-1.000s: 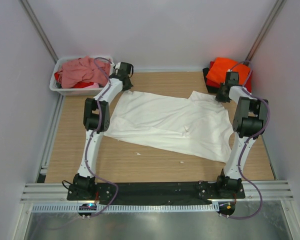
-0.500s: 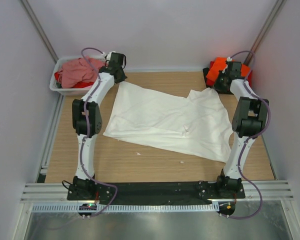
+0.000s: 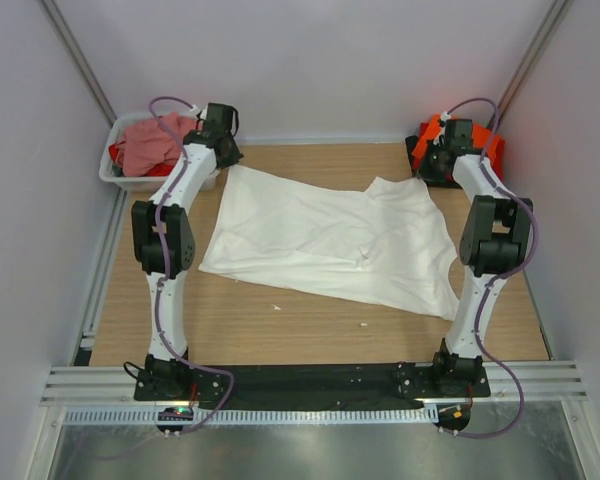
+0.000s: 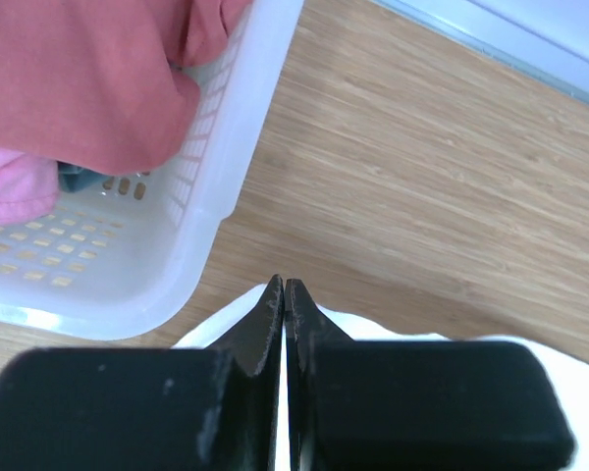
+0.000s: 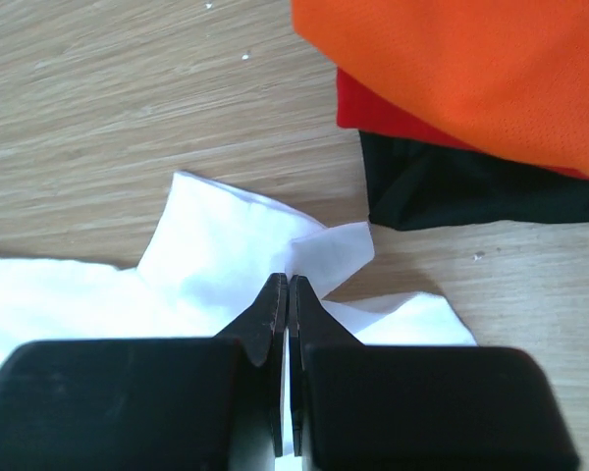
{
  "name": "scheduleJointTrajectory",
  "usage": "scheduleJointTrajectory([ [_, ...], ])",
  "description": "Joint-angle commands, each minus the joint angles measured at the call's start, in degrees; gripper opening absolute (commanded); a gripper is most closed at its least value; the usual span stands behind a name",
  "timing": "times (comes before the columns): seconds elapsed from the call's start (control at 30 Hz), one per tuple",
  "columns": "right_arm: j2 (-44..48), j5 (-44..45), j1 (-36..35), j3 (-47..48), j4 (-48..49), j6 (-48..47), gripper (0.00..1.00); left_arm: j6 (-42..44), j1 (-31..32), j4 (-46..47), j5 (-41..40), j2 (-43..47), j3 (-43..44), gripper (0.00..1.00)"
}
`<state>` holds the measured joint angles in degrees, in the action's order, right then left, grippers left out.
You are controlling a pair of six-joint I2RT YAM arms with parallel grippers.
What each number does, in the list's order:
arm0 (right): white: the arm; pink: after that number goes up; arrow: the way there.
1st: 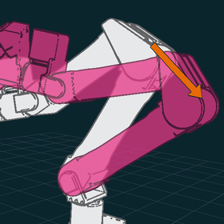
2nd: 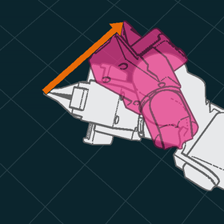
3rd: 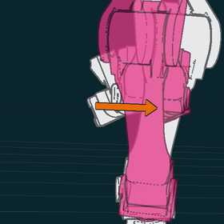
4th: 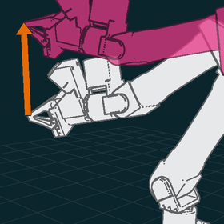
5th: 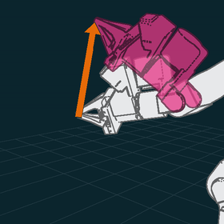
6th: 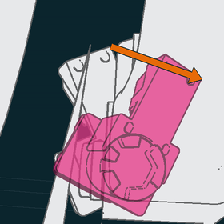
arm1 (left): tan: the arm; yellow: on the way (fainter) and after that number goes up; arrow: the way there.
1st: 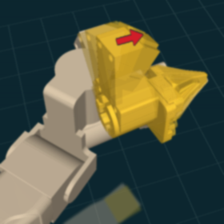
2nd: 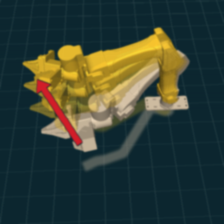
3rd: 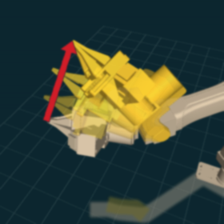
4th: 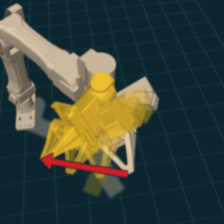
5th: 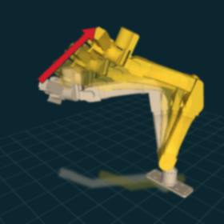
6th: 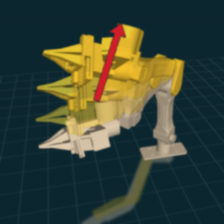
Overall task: Fold and stack the t-shirts
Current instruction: Fold the tshirt
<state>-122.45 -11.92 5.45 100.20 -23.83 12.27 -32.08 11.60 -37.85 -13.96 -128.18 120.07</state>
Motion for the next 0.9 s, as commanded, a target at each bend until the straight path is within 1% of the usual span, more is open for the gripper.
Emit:
scheduleJointTrajectory([
  [0.0, 8.01, -0.38, -0.70, 1.14, -1.12, -1.81, 0.01, 1.31, -1.22, -1.70, 3.32, 2.41, 1.74, 0.00],
  [0.07, 10.81, -0.64, -0.88, -1.32, -1.65, -3.21, 0.01, 1.66, -1.66, -1.88, 4.19, 3.20, 0.87, 0.00],
  [0.13, 13.19, -1.00, -1.06, -5.70, -1.57, -4.01, 0.01, 2.10, -2.10, -1.79, 4.64, 4.42, -0.18, 0.00],
  [0.2, 18.01, -0.65, -1.06, -9.83, 0.10, -4.54, 0.01, 2.63, -2.36, -1.62, 4.99, 5.30, -2.46, 0.00],
  [0.23, 19.95, -0.47, -1.06, -14.03, 0.71, -4.63, 0.01, 2.81, -2.63, -1.62, 5.16, 5.74, -3.17, 0.00],
  [0.27, 21.63, -0.03, -1.06, -16.16, 2.11, -4.63, 0.01, 2.81, -2.80, -1.44, 5.43, 6.79, -5.26, 0.00],
  [0.3, 24.86, 0.40, -1.15, -19.83, 2.65, -4.54, 0.01, 2.81, -3.07, -1.01, 5.69, 7.33, -6.24, 0.00],
  [0.37, 27.61, 0.85, -1.15, -22.76, 3.79, -4.28, 0.01, 2.81, -3.60, -0.13, 6.04, 8.81, -9.13, 0.00],
  [0.5, 33.23, 2.34, -1.23, -28.21, 4.15, -2.61, 0.01, 3.33, -3.95, 0.49, 6.13, 10.14, -12.04, 0.00],
  [0.7, 42.11, 6.03, -1.23, -37.61, 5.55, -0.59, 0.01, 4.30, -4.04, 0.58, 5.61, 11.37, -14.25, 0.00],
  [0.87, 47.64, 6.30, -1.50, -41.66, 6.43, 3.45, 0.01, 4.39, -4.04, 0.49, 6.04, 11.90, -16.09, 0.00],
])
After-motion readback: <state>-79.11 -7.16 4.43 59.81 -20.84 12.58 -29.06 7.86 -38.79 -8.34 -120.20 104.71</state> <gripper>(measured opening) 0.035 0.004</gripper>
